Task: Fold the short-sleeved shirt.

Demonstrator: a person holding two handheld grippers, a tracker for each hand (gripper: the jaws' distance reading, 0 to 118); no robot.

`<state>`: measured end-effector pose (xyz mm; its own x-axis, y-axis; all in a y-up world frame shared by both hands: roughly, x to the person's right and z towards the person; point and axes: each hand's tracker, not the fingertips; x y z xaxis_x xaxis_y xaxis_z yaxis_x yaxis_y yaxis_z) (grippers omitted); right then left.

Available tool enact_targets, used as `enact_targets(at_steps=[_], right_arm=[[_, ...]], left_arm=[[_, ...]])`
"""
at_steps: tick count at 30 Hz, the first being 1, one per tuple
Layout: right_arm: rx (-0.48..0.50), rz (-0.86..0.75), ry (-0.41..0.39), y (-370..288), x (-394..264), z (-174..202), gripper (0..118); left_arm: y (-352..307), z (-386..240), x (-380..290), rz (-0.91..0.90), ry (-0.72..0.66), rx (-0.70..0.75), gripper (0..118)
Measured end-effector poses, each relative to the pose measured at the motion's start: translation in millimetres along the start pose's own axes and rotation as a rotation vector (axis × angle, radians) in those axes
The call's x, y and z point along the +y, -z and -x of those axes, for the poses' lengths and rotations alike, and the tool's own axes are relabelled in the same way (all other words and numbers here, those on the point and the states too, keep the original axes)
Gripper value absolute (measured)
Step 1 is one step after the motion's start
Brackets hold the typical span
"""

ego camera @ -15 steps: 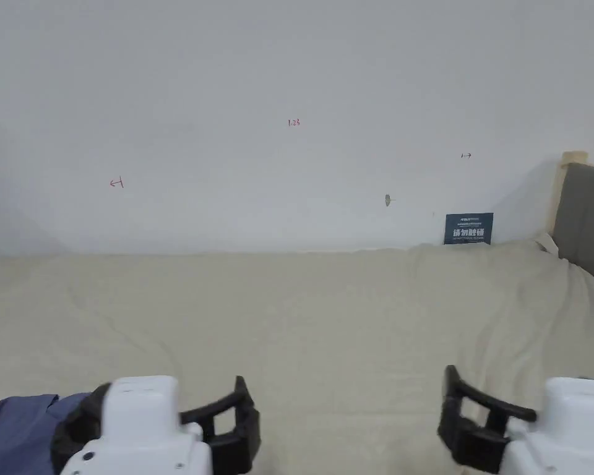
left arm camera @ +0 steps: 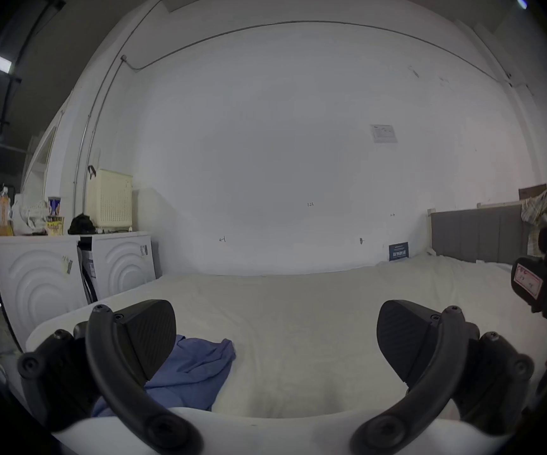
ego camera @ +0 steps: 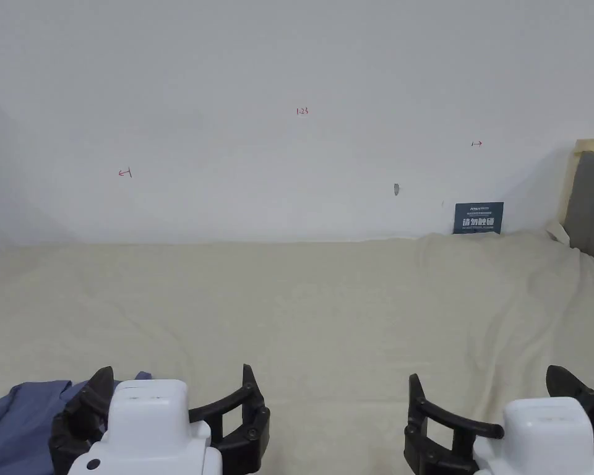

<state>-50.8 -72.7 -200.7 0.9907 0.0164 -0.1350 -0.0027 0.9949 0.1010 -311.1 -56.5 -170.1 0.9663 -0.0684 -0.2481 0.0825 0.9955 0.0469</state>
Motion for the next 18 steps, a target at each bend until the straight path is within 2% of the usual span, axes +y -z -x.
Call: enact_targets(at_steps=[4,13,14,15,16,17,18], right_arm=[[-0.013,0.06,0.037,4,3,-8,118],[-0.011,0.072,-0.021,2,6,-11,118],[-0.006,0.086,-0.03,2,8,-11,118],[0.003,0.104,-0.033,2,10,-11,107],[0.045,0.118,-0.012,2,11,-12,80],[0.061,0.093,0.012,1,11,-14,25],[0.046,0.089,0.016,-1,11,-14,0]], left_arm=[[0,3,2,0.011,-0.024,0.011,118],[2,-2,2,0.051,0.004,-0.032,118],[1,-2,3,0.059,0.017,-0.032,113],[1,-3,3,0.059,0.025,-0.039,86],[0,-4,3,0.057,0.033,-0.038,47],[0,-5,3,0.059,0.041,-0.027,4],[2,-4,4,0.071,0.04,-0.003,0]])
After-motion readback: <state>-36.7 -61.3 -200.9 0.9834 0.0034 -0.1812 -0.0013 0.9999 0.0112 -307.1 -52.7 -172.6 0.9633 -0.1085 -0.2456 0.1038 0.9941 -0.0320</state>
